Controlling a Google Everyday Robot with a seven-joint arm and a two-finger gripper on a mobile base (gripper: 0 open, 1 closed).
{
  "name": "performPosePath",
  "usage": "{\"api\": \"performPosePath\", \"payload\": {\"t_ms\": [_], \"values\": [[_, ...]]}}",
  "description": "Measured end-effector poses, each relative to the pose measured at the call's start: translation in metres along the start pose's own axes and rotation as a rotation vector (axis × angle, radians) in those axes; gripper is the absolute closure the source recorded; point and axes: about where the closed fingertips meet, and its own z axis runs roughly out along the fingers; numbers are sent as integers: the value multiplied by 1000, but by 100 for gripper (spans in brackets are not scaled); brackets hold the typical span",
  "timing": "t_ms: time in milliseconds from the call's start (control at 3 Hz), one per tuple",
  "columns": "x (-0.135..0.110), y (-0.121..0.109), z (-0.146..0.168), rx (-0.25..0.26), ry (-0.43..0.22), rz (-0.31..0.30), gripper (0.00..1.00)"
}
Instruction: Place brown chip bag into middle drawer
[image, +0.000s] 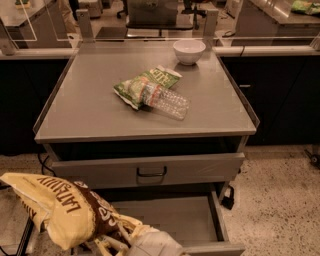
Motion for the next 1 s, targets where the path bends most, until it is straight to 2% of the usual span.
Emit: {"api": "performPosePath", "payload": {"t_ms": [333, 1000], "values": [[10, -10, 0, 9, 31, -40, 100], [29, -52, -6, 24, 56, -127, 100]]}}
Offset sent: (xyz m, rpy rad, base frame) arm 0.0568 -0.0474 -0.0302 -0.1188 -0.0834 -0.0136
